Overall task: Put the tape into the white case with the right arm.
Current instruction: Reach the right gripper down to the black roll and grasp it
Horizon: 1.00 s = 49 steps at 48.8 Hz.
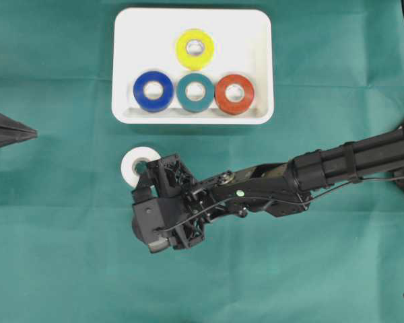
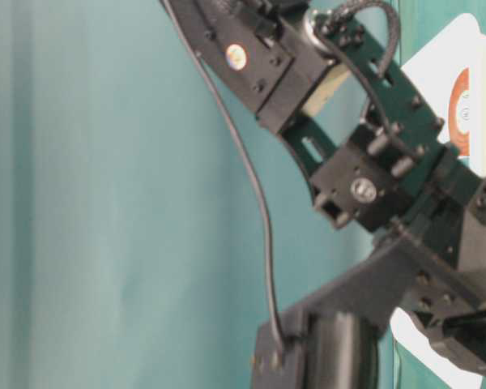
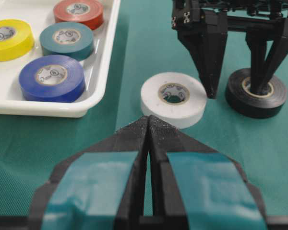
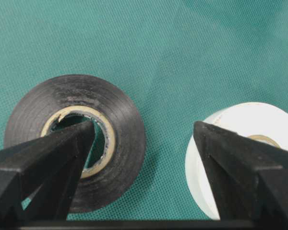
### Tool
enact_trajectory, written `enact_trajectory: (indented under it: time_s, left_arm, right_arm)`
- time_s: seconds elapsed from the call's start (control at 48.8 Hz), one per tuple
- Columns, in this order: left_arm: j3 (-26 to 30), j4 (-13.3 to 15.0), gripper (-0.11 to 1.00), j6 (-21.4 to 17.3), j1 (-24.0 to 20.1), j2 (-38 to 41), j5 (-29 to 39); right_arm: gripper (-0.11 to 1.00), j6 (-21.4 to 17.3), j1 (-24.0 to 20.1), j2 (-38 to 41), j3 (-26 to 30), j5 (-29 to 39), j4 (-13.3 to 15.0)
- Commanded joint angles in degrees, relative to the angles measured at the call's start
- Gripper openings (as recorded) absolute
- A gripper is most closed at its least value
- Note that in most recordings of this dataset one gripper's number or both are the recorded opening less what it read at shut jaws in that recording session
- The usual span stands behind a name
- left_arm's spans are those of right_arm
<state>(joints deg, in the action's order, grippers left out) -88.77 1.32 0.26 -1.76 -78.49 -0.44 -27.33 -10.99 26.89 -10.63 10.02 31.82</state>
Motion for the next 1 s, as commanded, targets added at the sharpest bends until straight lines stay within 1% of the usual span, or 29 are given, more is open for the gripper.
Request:
enact_trajectory:
  time_s: [0.0,0.185,0.328,0.41,0.533,0.595,0.984]
  left_arm:
    - [0.7,0.0,0.0,-0.1,-0.2,0.4,-0.5]
    - [0.7,0.0,0.0,-0.1,-0.1,0.4,-0.5]
    - [0.7,0.0,0.0,-0.1,-0.2,0.4,-0.5]
    - [0.7,0.0,0.0,-0.1,-0.2,0.4,-0.5]
    - [0.7,0.0,0.0,0.0,-0.2,0.4,-0.5]
    - [0.7,0.0,0.0,-0.1,-0.2,0.4,-0.5]
    - [0.7,0.0,0.0,-0.1,-0.2,0.4,-0.5]
  right_arm:
    - [0.67,0.2,-0.3,-0.6,2.0,2.4,0.2]
    - [0.61,0.2,-0.4,0.0,2.4,2.7,0.1]
    - [0.47,0.2,-0.5,0.3,2.5,2.8,0.1]
    - [0.37,0.2,-0.6,0.3,2.4,2.8,0.1]
    - [0.1,0.3,-1.0,0.3,2.5,2.8,0.1]
    - [0.03,0.3,-1.1,0.3,2.5,3.1,0.1]
    - [0.02,0.2,-1.2,-0.1,2.1,2.9,0.1]
